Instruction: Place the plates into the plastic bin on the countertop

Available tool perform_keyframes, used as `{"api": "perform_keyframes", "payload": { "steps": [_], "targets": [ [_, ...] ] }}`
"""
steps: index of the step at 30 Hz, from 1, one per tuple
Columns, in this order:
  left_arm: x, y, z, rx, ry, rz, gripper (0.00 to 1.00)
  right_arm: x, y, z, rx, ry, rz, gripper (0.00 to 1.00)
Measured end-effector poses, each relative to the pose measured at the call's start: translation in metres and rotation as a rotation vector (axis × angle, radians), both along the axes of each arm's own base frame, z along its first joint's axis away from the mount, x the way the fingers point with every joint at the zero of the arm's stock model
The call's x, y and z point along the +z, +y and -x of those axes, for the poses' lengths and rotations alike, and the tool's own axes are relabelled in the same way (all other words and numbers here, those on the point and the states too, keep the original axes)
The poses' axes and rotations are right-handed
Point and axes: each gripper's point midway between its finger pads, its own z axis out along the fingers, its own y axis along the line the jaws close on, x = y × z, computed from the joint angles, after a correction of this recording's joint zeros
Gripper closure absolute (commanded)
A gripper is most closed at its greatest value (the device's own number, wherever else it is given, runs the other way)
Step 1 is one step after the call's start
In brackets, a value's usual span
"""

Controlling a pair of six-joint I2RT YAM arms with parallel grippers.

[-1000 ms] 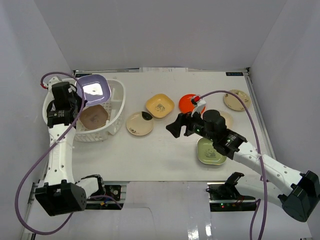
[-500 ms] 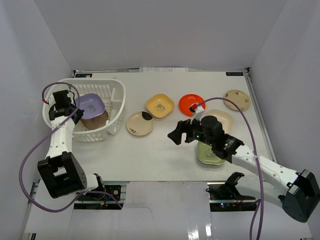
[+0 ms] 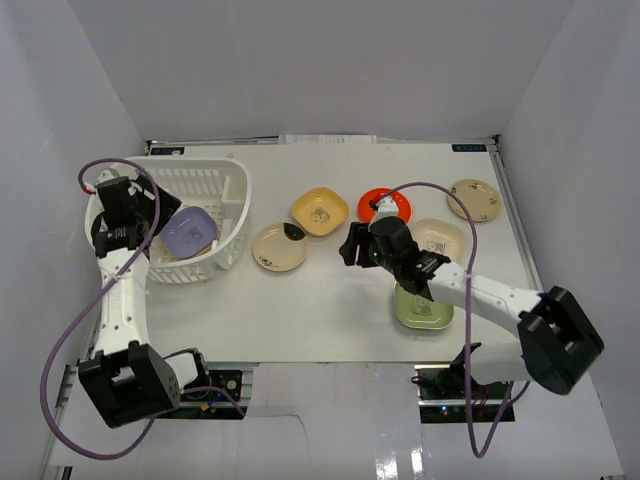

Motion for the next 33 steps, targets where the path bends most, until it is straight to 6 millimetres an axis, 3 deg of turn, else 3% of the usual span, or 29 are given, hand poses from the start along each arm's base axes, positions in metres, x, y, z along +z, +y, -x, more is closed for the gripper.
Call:
{"api": "perform_keyframes", "payload": {
  "steps": [2, 5, 7, 11, 14, 16, 19, 20, 26, 29, 33],
  "targets": [
    [0.02, -0.016, 0.001, -0.066, -0.068, 0.003, 0.13, -0.015, 0.0, -0.022, -0.081, 0.035, 0.029, 0.36],
    [0.052, -0.051, 0.004, -0.206, -0.175, -0.001, 0.13, -0.027, -0.001, -0.054, -0.191, 0.063, 0.031, 0.24],
    [0.069, -0.077, 0.011, -0.308, -0.233, -0.001, 0.13, -0.032, 0.0, -0.074, -0.257, 0.076, 0.007, 0.21],
    [0.092, -0.131, 0.033, -0.524, -0.322, 0.006, 0.13, -0.043, 0.008, -0.109, -0.349, 0.103, -0.026, 0.2],
    [0.098, -0.155, 0.051, -0.643, -0.357, 0.019, 0.13, -0.058, 0.016, -0.127, -0.397, 0.135, -0.054, 0.27],
    [0.098, -0.163, 0.06, -0.697, -0.365, 0.029, 0.13, -0.072, 0.019, -0.132, -0.423, 0.166, -0.06, 0.33],
    [0.095, -0.174, 0.07, -0.772, -0.364, 0.048, 0.13, -0.096, 0.02, -0.135, -0.455, 0.213, -0.056, 0.49],
    [0.094, -0.177, 0.072, -0.791, -0.36, 0.057, 0.13, -0.102, 0.021, -0.136, -0.464, 0.225, -0.057, 0.59],
    [0.094, -0.193, 0.084, -0.893, -0.361, 0.094, 0.12, -0.095, 0.026, -0.149, -0.507, 0.208, -0.118, 0.9],
    [0.092, -0.205, 0.089, -0.952, -0.351, 0.123, 0.12, -0.089, 0.024, -0.149, -0.509, 0.185, -0.139, 0.92],
    [0.09, -0.224, 0.092, -1.02, -0.317, 0.157, 0.07, -0.07, 0.007, -0.132, -0.498, 0.142, -0.129, 0.92]
  ]
}}
